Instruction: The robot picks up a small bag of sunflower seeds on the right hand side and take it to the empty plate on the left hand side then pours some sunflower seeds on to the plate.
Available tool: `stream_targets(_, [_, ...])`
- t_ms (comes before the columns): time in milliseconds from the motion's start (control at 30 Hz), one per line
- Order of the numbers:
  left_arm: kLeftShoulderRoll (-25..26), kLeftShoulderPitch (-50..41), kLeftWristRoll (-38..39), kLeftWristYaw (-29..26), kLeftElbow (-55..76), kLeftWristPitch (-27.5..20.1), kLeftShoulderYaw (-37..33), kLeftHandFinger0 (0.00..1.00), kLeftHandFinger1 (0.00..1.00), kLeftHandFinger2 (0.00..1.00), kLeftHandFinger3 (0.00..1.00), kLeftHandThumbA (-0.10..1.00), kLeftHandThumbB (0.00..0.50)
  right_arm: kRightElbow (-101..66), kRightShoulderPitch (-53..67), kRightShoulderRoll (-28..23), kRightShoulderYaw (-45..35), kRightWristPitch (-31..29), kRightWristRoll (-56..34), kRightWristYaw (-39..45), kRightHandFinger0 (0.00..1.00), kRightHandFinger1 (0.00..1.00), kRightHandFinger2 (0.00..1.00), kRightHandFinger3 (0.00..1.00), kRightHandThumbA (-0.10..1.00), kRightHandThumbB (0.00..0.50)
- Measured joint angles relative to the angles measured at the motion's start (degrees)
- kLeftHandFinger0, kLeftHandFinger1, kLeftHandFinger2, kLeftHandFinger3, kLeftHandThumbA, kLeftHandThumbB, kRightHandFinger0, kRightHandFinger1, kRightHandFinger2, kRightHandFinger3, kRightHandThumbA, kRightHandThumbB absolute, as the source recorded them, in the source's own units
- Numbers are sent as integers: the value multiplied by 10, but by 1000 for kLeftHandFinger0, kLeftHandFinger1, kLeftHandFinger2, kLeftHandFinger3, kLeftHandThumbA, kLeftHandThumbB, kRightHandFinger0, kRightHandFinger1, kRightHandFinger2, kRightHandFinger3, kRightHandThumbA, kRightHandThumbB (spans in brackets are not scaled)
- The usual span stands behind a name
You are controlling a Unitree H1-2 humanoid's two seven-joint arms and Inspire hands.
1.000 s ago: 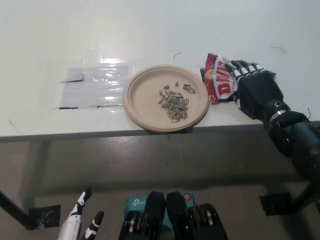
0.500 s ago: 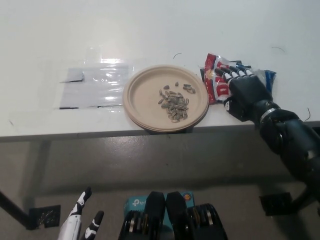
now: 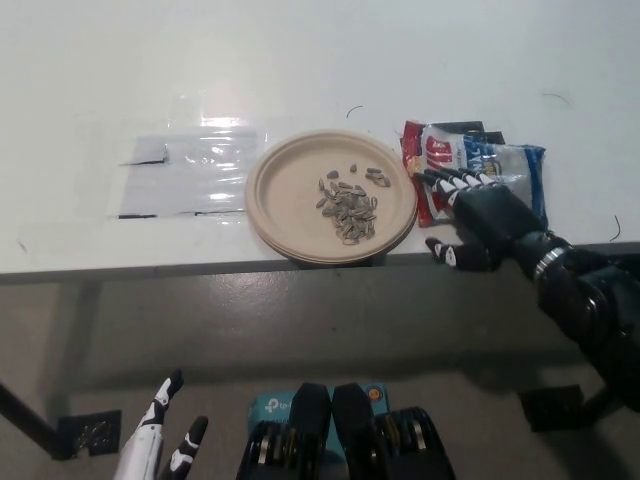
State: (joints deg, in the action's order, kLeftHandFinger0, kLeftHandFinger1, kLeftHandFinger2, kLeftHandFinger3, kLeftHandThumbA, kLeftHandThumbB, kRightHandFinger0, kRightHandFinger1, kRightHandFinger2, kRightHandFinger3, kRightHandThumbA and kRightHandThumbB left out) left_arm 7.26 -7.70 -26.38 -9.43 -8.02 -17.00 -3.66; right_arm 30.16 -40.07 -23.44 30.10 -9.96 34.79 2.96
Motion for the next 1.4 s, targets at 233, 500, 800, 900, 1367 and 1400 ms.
stream_targets(233, [0,1,0,0,-1,0,1,1000,1000,1000,1000,1000,60,-102,28,-25,-3,37,-40,82,1000,1000,1000,1000,853,500])
stream_targets(500, [0,9,0,0,-1,0,3,1000,1000,1000,1000,1000,36,-262,47,-55,-45,82,-93,155,1000,1000,1000,1000,1000,399])
stream_targets(800, [0,12,0,0,-2,0,4,1000,1000,1000,1000,1000,43,-478,133,-32,-161,104,-149,155,1000,1000,1000,1000,1000,403])
stream_targets(900, [0,15,0,0,-2,0,4,1000,1000,1000,1000,1000,66,-545,187,-8,-183,104,-155,148,1000,1000,1000,1000,1000,355])
stream_targets(1367, [-5,63,6,0,-7,-2,4,1000,1000,1000,1000,1000,161,-506,433,129,-217,-24,-152,60,1000,1000,1000,1000,1000,300])
stream_targets(1400, [-6,62,8,0,-7,-2,4,1000,1000,1000,1000,1000,179,-475,436,136,-219,-36,-152,52,1000,1000,1000,1000,1000,282])
